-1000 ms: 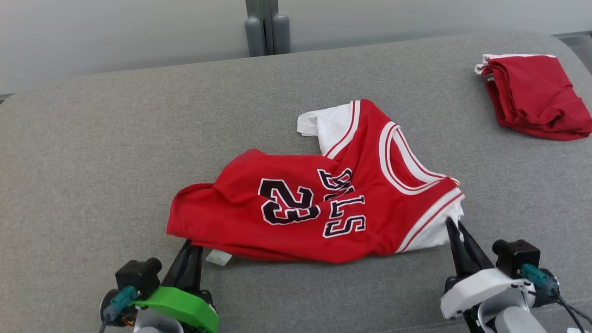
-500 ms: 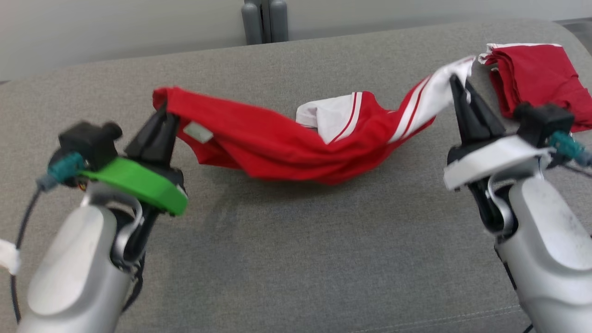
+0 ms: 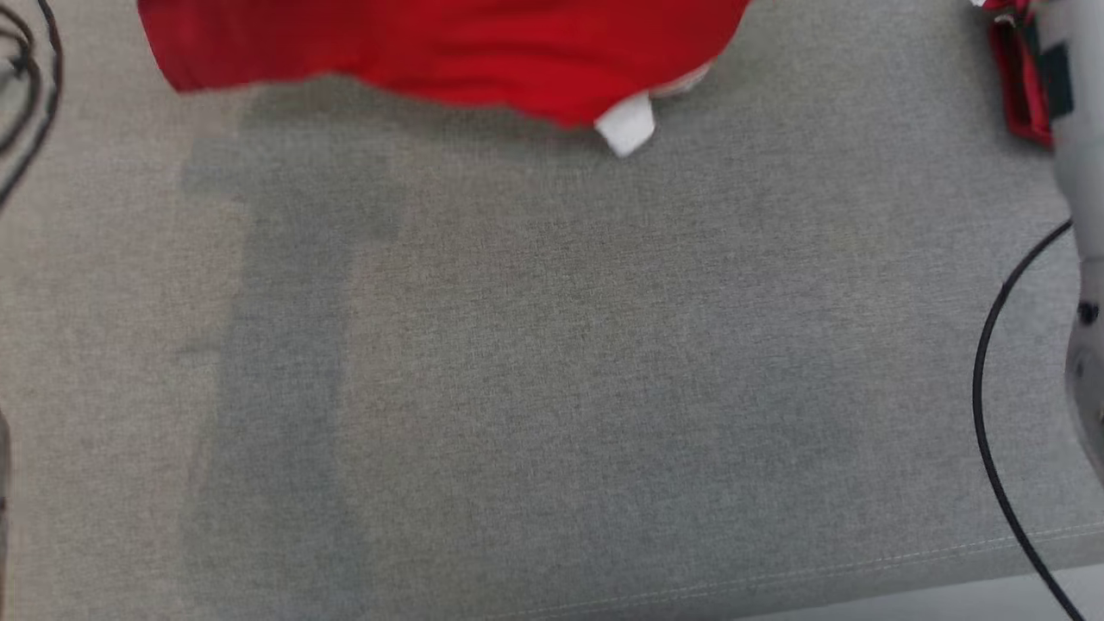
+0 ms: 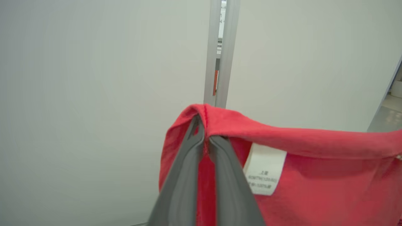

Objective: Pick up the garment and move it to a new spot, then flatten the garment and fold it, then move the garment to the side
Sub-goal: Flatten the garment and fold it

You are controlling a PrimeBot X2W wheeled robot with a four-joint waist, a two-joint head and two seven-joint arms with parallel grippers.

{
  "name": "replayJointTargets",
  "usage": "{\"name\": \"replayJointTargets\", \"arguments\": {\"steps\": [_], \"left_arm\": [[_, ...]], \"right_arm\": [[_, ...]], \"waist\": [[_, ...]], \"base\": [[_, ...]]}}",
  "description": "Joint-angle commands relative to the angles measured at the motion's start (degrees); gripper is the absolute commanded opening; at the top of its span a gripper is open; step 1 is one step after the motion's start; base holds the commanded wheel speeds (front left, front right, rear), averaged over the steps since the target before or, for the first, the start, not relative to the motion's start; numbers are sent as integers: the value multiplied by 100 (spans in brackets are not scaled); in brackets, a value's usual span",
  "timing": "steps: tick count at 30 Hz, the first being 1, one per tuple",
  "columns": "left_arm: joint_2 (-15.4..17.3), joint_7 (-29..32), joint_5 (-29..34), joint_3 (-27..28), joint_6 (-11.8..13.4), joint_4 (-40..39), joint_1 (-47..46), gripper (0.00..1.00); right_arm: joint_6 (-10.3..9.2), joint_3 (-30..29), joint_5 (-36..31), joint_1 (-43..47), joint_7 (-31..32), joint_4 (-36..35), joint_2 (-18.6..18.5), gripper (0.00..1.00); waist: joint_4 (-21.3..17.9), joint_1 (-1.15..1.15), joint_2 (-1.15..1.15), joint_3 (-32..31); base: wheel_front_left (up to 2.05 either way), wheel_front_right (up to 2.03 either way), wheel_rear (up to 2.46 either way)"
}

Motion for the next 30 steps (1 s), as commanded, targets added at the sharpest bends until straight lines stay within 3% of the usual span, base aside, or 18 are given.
{"name": "replayJointTargets", "arguments": {"steps": [1,7,12,21,30], "left_arm": [[-49,-65,91,-27,9,175,-384,0],[-171,-454,74,-244,9,954,-1883,0],[-285,-780,-135,-466,9,1261,-2100,0],[-41,-1504,-753,-1263,9,1081,-533,0],[118,-1981,-1145,-1278,65,324,1881,0]], "right_arm": [[3,-45,-40,-381,-50,191,83,0],[3,-145,-229,-1920,-473,1102,214,0],[3,17,-117,-2218,-779,1532,318,0],[3,638,731,-790,-1187,1363,228,0],[3,1228,1681,1692,-1280,303,-262,0]], "waist": [[-9,-1,0,480],[-21,-1,0,658],[11,-1,0,719],[-26,-1,0,627],[-78,-1,0,14]], "base": [[0,0,0],[0,0,0],[0,0,0],[0,0,0],[0,0,0]]}}
